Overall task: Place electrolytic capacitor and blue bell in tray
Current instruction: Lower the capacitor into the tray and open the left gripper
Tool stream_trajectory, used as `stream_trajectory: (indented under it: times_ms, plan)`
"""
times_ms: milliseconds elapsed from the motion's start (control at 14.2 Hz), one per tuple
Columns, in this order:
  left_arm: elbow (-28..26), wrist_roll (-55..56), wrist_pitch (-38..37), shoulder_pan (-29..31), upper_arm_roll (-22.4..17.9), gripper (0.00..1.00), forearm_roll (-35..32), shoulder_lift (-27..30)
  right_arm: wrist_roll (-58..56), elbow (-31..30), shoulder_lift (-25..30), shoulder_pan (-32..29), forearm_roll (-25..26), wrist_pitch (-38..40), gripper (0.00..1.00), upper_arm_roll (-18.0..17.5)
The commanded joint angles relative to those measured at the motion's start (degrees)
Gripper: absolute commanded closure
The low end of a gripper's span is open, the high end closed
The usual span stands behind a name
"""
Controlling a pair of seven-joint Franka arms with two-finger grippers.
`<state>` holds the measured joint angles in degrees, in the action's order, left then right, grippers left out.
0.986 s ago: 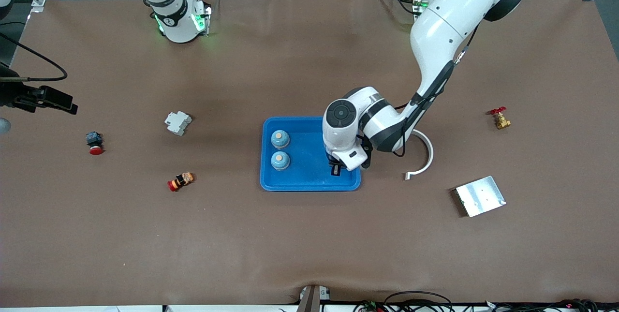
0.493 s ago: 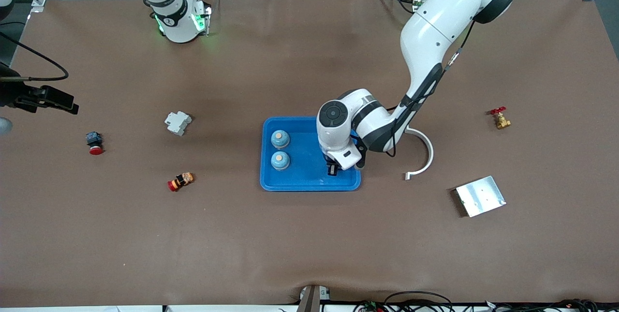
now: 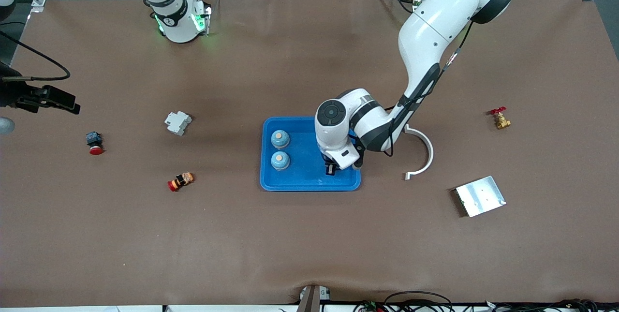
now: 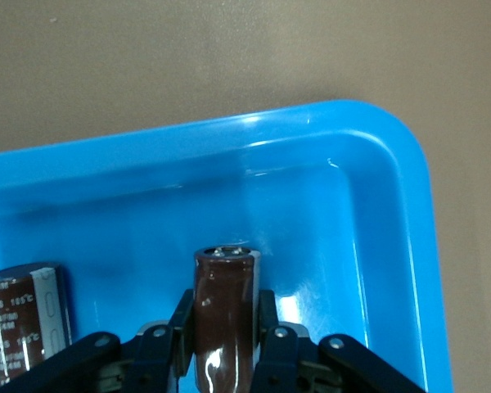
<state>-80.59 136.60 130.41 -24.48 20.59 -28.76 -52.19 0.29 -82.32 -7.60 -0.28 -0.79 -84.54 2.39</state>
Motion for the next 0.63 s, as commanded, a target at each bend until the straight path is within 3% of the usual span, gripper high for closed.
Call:
stream_trajectory:
  times_ms: [0, 70, 564]
  plan:
    - [1.31, -0.02, 0.72, -1.10, -0.90, 0.46, -0.51, -1.25, -0.55, -1.52, 1.63, -0.07, -0.61, -0.27, 0.00, -0.19]
    - [1.31, -0.20, 0.72, -1.10, -0.90, 0.00, -0.51, -1.25, -0.55, -1.52, 1.63, 0.02, -0.61, -0.18, 0.00, -0.19]
    - [1.31, -0.29, -1.81, -0.40, -0.81, 0.00, -0.77, 1.38, -0.55, -3.54, 2.94, 0.28, -0.61, -0.97, 0.00, -0.28]
